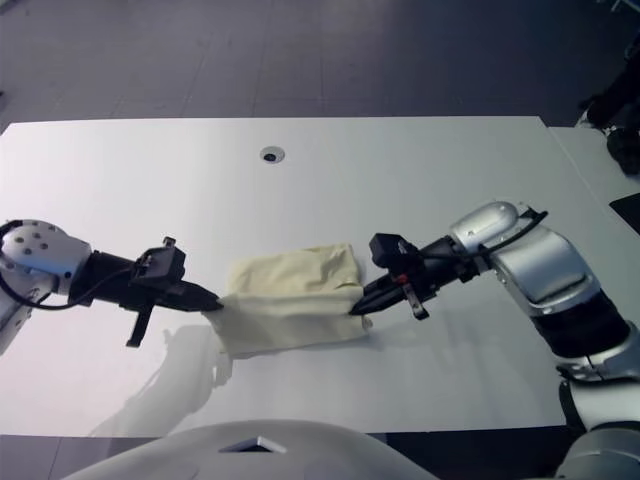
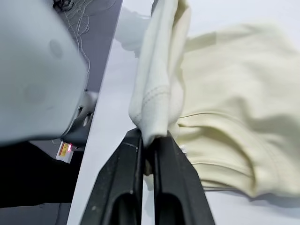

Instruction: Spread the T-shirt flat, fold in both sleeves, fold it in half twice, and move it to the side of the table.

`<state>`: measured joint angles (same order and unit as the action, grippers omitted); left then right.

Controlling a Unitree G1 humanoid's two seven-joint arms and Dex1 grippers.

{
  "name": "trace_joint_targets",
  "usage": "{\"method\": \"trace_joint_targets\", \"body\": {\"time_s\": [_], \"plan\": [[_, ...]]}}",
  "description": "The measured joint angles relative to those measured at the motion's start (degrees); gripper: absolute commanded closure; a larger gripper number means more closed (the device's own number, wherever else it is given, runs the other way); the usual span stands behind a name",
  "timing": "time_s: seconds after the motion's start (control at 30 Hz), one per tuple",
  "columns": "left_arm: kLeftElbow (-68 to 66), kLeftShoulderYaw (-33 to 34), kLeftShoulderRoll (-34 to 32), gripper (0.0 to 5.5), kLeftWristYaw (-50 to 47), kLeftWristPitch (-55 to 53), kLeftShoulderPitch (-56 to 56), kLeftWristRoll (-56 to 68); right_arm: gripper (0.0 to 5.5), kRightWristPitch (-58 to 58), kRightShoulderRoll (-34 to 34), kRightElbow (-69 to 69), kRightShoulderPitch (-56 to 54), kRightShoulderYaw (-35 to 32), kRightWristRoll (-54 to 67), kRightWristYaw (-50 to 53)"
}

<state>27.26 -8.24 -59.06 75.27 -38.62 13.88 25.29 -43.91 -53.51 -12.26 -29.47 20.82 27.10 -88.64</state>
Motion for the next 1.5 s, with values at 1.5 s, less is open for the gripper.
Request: {"method": "trace_joint_targets", "body": {"time_s": [1.5], "plan": [[-43.1, -9.2, 25.2, 4.2, -22.8, 25.9, 23.8, -25.2, 4.23, 17.7, 19.8, 46.5, -15.6, 2.8, -21.4, 8.0]]}}
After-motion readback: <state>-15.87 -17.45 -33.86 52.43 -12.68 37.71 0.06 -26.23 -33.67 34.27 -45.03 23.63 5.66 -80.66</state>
